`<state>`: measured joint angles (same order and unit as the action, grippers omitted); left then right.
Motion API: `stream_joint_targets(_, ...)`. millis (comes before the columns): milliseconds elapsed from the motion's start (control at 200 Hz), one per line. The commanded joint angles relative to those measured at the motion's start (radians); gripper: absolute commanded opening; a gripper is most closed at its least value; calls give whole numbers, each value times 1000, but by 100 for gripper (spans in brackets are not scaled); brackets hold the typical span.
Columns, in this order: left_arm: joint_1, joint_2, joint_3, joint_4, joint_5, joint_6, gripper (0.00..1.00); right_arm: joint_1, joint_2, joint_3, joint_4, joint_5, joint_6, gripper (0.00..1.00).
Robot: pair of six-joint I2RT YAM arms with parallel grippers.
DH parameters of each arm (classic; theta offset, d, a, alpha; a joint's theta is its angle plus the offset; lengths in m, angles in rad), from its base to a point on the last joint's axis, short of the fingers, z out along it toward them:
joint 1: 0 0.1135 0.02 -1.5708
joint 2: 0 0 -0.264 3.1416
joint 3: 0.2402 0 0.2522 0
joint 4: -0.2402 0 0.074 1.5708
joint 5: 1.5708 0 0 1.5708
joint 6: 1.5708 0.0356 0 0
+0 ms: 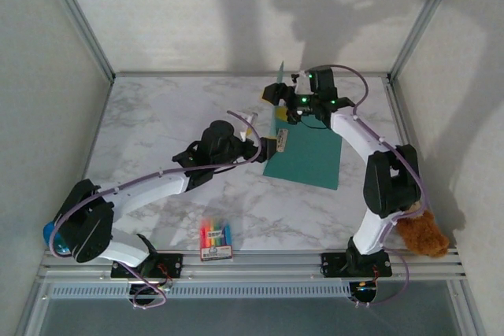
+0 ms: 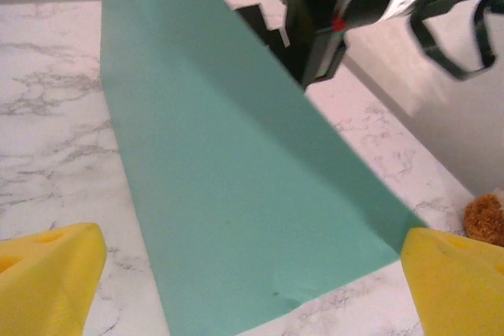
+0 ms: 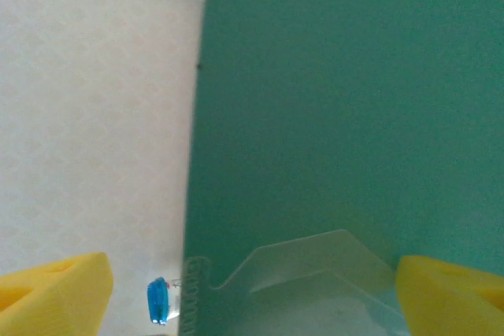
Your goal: Put the files into the folder
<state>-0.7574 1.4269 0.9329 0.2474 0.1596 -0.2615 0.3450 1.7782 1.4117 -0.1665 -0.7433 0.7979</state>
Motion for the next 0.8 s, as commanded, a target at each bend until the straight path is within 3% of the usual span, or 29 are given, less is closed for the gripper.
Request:
stream_joint_targets(0,9,-37,5,0,-4,7,95,27,44,57,43,11,28,93)
stream_joint_targets(295,61,-46,8,-24,18,-55,90,66,120,110,52,13,41,93)
stream_joint_targets(606,186,-8,-15,-19,108,-146,53,66,105,121,-2,35,6,94)
stream_joint_targets(796,253,38,-33,-23,179,-180,42,58,64,121,-72,67,-43,94)
